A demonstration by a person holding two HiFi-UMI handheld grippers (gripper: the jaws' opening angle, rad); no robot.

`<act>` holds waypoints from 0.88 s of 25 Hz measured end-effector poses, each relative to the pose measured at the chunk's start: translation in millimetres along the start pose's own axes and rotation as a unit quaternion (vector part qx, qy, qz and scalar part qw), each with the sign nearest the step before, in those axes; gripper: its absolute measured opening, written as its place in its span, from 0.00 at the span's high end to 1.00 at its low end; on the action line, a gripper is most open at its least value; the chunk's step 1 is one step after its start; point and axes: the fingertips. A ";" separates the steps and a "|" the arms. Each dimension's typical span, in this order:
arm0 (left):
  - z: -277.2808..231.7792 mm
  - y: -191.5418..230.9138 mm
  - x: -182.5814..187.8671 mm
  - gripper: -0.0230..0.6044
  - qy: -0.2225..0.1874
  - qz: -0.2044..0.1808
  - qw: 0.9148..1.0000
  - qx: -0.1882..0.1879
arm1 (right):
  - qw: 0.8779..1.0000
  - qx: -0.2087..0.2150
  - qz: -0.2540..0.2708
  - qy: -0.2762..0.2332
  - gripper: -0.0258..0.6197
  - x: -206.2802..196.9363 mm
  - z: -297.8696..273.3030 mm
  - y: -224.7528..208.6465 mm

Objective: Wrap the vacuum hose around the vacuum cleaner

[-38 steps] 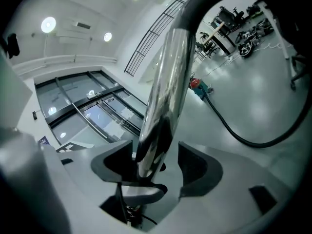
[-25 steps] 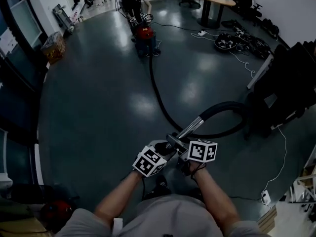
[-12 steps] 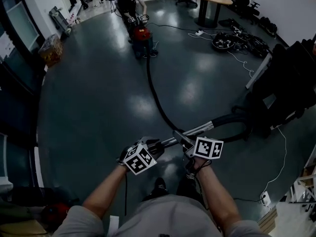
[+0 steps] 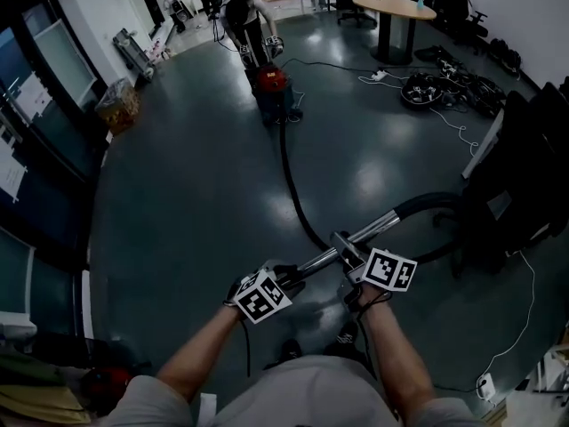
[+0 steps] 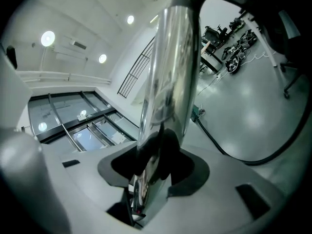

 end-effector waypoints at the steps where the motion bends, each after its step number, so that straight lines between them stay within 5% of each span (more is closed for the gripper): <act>1: -6.1 -1.5 7.6 0.68 0.002 0.004 1.000 -0.001 | 1.000 -0.003 -0.004 -0.009 0.71 8.5 2.3 -6.5; 12: -65.3 -50.0 75.2 0.68 -0.020 0.077 0.994 -0.078 | 0.996 -0.066 -0.016 -0.065 0.75 65.8 24.9 -76.5; 22: -110.3 -69.1 93.0 0.68 -0.010 0.130 0.985 -0.113 | 0.995 -0.072 0.074 0.010 0.78 68.2 1.9 -95.3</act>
Point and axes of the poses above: the fingertips, and each gripper's own axes: z backward along the fingers, y to its left, x out of its top, and after that the axes turned 5 degrees about y, right-handed
